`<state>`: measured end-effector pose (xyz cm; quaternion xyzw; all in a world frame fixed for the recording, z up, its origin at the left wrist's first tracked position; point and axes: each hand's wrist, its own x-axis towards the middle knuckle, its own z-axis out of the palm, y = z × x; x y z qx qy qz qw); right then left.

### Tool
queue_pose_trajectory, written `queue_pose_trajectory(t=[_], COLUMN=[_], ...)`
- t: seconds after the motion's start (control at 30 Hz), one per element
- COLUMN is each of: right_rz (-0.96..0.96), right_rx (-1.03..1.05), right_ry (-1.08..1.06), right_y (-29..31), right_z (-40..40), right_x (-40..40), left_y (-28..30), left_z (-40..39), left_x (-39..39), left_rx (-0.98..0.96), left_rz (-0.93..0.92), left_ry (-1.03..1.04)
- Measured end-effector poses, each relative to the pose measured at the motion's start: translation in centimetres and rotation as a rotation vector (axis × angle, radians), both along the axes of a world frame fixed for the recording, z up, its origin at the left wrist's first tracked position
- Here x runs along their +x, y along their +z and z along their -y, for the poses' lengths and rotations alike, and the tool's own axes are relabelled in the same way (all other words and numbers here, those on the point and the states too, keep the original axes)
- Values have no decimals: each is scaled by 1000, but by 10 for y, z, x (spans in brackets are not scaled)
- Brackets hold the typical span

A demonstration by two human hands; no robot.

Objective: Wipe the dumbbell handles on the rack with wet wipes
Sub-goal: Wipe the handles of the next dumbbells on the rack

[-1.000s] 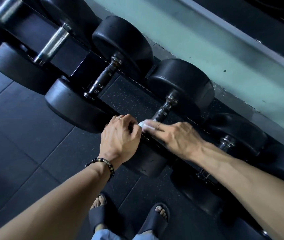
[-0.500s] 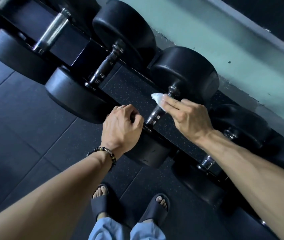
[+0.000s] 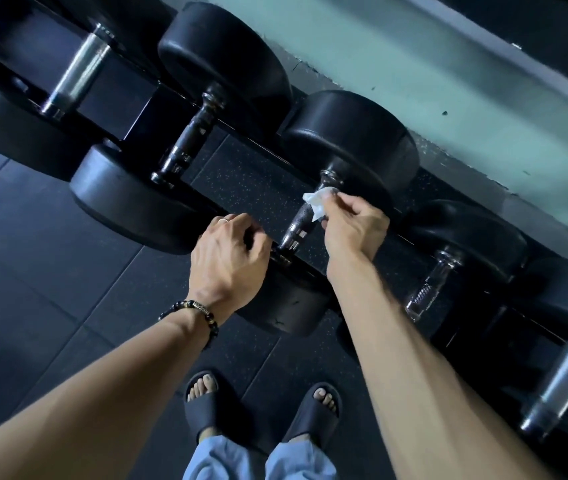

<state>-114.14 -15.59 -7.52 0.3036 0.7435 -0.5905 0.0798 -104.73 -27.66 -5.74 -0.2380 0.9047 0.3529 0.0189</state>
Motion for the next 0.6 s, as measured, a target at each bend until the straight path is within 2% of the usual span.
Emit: queue_pose_trajectory(t=[0.1, 0.23, 0.37, 0.4, 0.47, 0.53, 0.6], right_rz=[6, 62, 38, 57, 133, 233, 252], right_rx=[102, 113, 93, 102, 158, 229, 205], right_ry=[27, 220, -16, -15, 110, 323, 441], right_y=[2, 3, -4, -5, -7, -5, -8], right_z=[2, -9, -2, 0, -5, -13, -18], right_x=[11, 17, -15, -11, 10, 32, 41], left_y=[0, 1, 1, 1, 2, 2, 3], left_z=[-1, -1, -1, -1, -1, -2, -2], left_x=[0, -1, -1, -1, -1, -2, -2], left_rx=[-3, 5, 2, 0, 0, 3, 3], left_rz=[2, -1, 2, 4, 12, 12, 6], left_ry=[9, 25, 18, 20, 24, 29, 35])
